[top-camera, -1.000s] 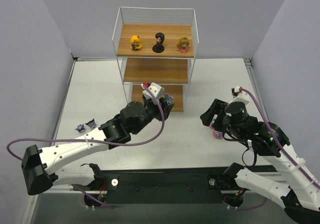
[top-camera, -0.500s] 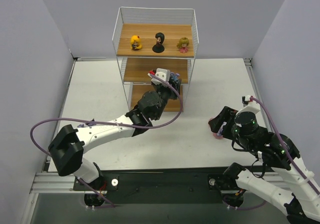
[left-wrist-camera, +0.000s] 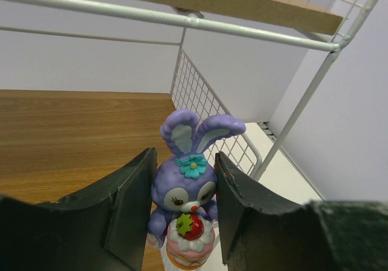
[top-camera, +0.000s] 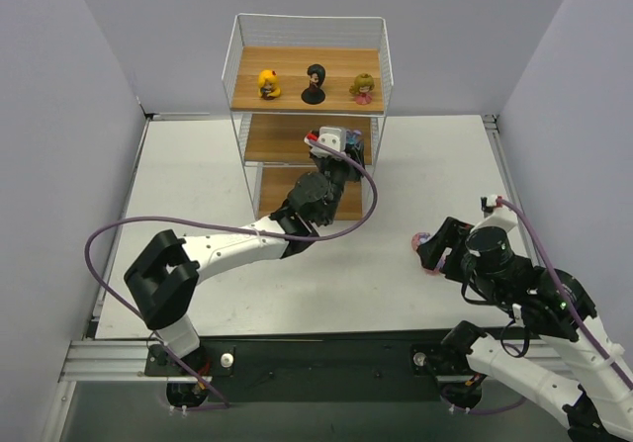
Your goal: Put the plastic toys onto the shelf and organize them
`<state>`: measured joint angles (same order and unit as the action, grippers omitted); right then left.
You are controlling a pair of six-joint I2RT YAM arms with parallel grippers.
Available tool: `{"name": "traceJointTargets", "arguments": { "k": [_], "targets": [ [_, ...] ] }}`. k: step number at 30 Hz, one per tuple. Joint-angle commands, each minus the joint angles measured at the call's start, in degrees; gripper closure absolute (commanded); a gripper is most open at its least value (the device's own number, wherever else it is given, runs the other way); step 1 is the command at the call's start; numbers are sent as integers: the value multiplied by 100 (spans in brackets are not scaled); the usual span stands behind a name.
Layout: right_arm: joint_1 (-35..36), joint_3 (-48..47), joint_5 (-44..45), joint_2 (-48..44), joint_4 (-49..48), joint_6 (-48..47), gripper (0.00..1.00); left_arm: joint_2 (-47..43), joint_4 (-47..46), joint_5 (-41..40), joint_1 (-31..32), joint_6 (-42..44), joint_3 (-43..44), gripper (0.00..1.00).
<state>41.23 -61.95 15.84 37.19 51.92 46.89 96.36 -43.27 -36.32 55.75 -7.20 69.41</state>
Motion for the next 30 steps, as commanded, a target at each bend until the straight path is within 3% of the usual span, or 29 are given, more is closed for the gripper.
{"name": "traceJointTargets", "arguments": {
  "k": [1, 16, 30],
  "targets": [
    [-28, 78, 86, -54, 222, -49, 36, 120, -701, -183, -46, 96, 310, 100],
    [-36, 96, 192, -203, 450, -40, 36, 639, -1377, -341, -187, 298, 416, 100],
    [-28, 210, 218, -370, 512, -5, 36, 744, -1342, 151, -530, -299, 319, 100]
  ]
}}
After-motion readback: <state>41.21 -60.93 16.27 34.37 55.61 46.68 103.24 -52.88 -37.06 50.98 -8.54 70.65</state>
